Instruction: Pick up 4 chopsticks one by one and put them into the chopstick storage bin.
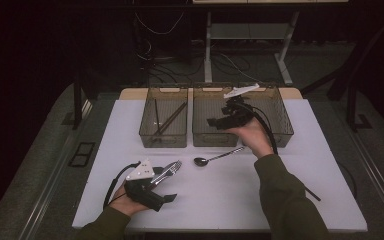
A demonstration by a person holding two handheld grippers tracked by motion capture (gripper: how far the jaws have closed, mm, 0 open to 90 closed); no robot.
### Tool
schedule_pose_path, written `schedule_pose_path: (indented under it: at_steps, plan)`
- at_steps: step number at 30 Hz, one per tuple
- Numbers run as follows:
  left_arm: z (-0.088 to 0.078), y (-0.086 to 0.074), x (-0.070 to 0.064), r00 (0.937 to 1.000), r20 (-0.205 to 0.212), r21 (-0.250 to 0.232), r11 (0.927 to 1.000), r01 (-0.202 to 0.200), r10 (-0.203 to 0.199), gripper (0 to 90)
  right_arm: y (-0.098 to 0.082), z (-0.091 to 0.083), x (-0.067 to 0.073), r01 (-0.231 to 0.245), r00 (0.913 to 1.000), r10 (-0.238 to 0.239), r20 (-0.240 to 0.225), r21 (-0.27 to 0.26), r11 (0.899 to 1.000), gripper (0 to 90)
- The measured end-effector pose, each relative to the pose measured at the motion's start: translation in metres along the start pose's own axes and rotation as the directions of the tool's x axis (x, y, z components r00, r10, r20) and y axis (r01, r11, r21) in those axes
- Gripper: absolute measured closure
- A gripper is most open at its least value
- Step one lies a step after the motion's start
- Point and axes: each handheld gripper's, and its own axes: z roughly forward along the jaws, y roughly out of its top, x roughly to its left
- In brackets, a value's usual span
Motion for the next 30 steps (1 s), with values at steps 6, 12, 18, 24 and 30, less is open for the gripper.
schedule_pose_path:
  at_steps: [6,12,18,24,30]
  plan:
    - [0.001,0.000,-0.001,1.0000,-0.001,0.003,1.0000,-0.006,0.006,0.0,-0.017,-0.020,-0.007,0.022,0.9998,-0.022,-0.001,-0.010,1.000,21.3]
    - [0.002,0.000,-0.002,0.9998,-0.002,0.008,0.9998,-0.018,0.018,0.0,-0.035,-0.040,-0.011,0.032,0.9995,-0.032,-0.003,-0.024,0.999,21.3]
    - [0.002,-0.001,0.000,0.9999,-0.007,0.006,0.9999,-0.014,0.014,0.0,-0.054,-0.052,-0.016,0.025,0.9995,-0.026,-0.015,-0.030,0.999,21.3]
    - [0.002,0.000,0.001,0.9999,-0.011,0.001,1.0000,-0.007,0.007,0.0,-0.076,-0.061,-0.023,0.012,0.9998,-0.012,-0.017,-0.039,0.999,22.0]
    - [0.006,0.001,0.004,0.9997,-0.014,0.000,0.9998,-0.020,0.020,0.0,-0.096,-0.071,-0.029,0.008,0.9999,-0.008,-0.009,-0.027,1.000,23.3]
